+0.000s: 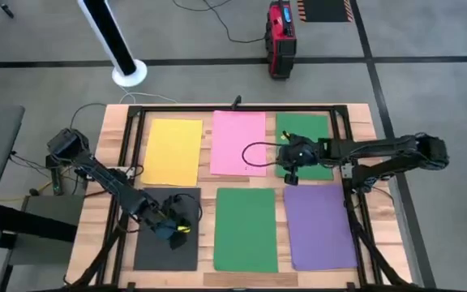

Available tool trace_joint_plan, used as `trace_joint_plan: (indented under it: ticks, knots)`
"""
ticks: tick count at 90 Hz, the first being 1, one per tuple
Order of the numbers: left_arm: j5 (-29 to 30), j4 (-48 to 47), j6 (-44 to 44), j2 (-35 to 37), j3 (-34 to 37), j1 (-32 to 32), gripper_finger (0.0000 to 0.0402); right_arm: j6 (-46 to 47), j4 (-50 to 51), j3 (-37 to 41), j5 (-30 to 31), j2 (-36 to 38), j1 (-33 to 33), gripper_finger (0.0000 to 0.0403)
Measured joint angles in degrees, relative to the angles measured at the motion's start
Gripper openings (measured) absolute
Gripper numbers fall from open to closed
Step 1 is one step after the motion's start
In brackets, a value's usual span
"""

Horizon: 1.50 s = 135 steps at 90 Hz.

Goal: Organize paper
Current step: Stack the top green colored paper on top of the bottom green colored paper

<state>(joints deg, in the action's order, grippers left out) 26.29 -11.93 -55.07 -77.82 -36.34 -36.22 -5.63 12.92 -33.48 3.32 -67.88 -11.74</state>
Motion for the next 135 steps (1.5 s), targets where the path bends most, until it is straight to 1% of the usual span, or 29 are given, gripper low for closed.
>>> trace_joint_plan:
  ticks: [10, 23, 43, 50, 54, 66, 75, 87, 98, 112, 126, 135]
  knots:
    - [4.0, 5.9, 5.3, 0.0, 0.5, 1.5, 0.0, 0.9, -1.3, 2.0, -0.4, 0.0, -0.2, 0.0027]
    - [4.1, 18.6, 11.8, 0.0, 5.5, 6.0, 0.0, 2.8, -1.2, 2.6, -0.4, 0.0, 1.6, 0.0027]
    - [-0.9, 46.3, 21.5, 0.0, 16.1, 14.7, 0.0, 2.6, -2.0, 2.7, 0.1, 0.0, 2.9, 0.0054]
    - [-2.8, 53.5, 24.4, 0.1, 18.9, 18.5, 0.0, 2.6, -2.0, 2.7, 0.2, 0.0, 2.9, 0.006]
    - [-5.0, 56.3, 25.4, 0.1, 20.3, 20.8, 0.0, 2.6, -1.9, 2.7, 0.3, 0.0, 2.9, 0.0062]
    - [-12.0, 60.4, 26.9, 0.1, 21.6, 27.0, 0.0, 2.6, -1.9, 2.7, 0.3, 0.0, 3.4, 0.0064]
    - [-17.0, 62.8, 28.9, 0.1, 21.6, 30.0, 0.0, 2.6, -1.8, 2.7, 0.3, 0.0, 4.1, 0.0064]
    - [-20.1, 63.4, 30.9, 0.1, 21.6, 32.0, 0.0, 2.9, -1.2, 2.7, 0.3, 0.0, 5.4, 0.0064]
    - [-19.8, 62.5, 32.0, 0.1, 21.6, 33.1, 0.0, 2.8, -1.2, 2.7, 0.4, 0.0, 6.6, 0.0064]
    - [-18.1, 62.4, 32.0, 0.1, 21.6, 34.1, 0.0, 4.2, 0.0, 2.7, 2.0, 0.0, 8.0, 0.0064]
    - [-16.8, 62.3, 32.4, 0.1, 21.6, 34.1, 0.0, 5.2, 4.2, 2.7, 6.3, 0.0, 10.7, 0.0064]
    - [-16.7, 62.2, 34.0, 0.1, 21.6, 34.1, 0.0, 5.3, 4.8, 2.7, 9.1, -0.5, 12.3, 0.0064]
